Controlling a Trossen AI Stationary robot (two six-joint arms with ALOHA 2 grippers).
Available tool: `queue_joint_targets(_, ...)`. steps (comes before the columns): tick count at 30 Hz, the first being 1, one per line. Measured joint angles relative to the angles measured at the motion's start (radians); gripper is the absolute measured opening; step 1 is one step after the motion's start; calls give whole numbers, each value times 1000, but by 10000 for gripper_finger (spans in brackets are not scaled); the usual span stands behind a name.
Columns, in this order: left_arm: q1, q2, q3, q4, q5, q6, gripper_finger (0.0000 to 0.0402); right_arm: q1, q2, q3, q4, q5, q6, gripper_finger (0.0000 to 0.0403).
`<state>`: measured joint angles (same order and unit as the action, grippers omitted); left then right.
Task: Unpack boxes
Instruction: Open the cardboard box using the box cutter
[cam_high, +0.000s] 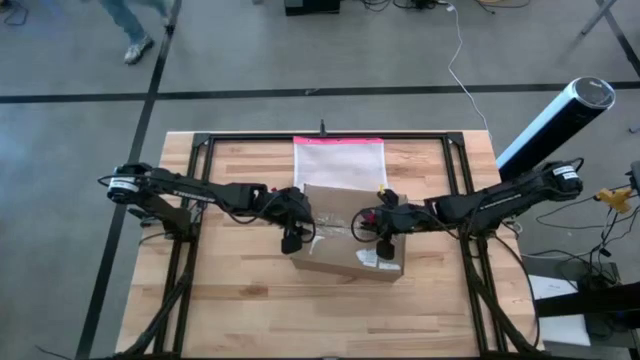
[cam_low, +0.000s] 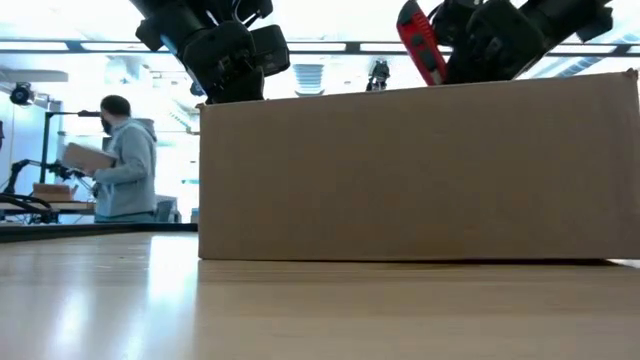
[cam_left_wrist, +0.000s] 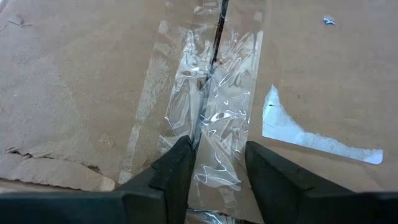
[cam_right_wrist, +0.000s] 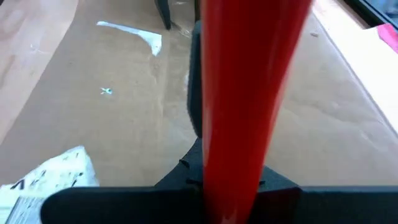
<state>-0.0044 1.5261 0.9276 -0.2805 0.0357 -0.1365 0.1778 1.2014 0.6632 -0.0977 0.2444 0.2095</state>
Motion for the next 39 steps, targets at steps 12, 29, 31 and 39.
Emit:
queue_joint_targets(12, 0, 0, 0, -5, -1, -4, 140, 77, -133, -5, -232, 102, 121, 5)
queue_joint_targets(29, 0, 0, 0, -3, -2, -15, 144, 170, -267, -6, -393, 192, 250, 5)
queue_joint_targets(31, 0, 0, 0, -2, -2, -15, 146, 183, -269, -8, -417, 213, 270, 5)
queue_joint_targets(39, 0, -1, 0, -13, -4, -15, 148, 213, -287, -14, -421, 289, 279, 5)
